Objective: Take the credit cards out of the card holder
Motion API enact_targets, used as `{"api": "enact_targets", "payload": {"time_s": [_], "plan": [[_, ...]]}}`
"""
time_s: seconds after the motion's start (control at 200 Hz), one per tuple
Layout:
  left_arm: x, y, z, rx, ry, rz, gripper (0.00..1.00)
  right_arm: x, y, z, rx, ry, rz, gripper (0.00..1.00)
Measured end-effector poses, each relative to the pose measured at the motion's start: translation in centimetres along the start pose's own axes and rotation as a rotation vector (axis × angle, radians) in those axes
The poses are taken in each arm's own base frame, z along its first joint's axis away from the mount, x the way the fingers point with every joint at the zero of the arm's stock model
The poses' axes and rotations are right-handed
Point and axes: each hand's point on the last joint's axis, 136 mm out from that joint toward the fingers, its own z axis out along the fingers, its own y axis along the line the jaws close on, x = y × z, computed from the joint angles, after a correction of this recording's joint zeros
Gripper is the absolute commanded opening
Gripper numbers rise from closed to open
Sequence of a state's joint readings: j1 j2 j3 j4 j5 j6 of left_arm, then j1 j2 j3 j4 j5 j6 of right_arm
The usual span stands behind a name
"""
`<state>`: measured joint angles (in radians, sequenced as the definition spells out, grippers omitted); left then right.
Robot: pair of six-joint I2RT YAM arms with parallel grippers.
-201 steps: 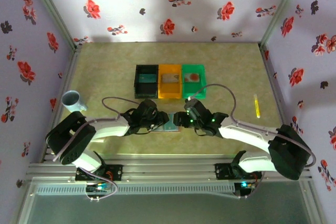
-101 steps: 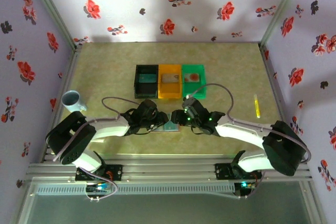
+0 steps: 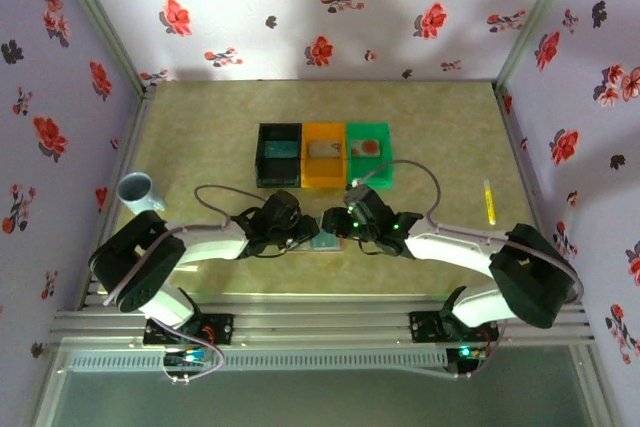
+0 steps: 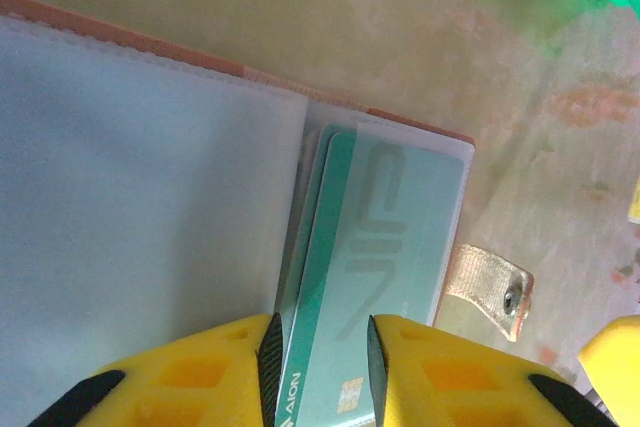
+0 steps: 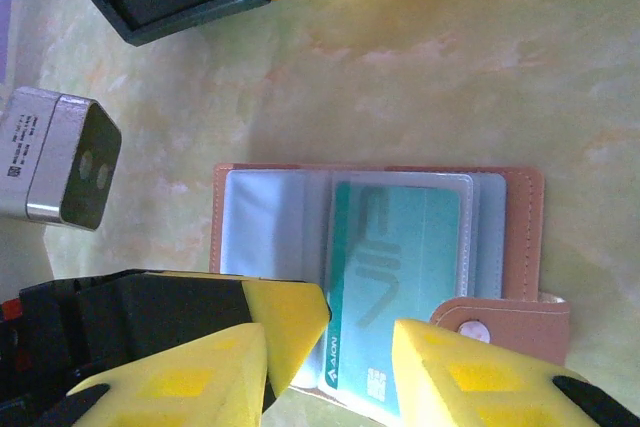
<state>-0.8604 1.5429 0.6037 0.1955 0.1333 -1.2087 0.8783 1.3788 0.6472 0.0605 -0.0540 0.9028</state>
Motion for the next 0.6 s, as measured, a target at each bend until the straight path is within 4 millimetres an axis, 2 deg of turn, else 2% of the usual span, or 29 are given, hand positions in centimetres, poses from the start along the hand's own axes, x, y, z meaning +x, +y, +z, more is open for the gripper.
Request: {"api": "enact_targets", "payload": {"time_s": [0.6], "plan": [[0.0,0.7,0.5,-0.023,-0.001,0.011,0.29,0.5,-0.4,1.5,0.007,0.018,0.017,0.35]]}}
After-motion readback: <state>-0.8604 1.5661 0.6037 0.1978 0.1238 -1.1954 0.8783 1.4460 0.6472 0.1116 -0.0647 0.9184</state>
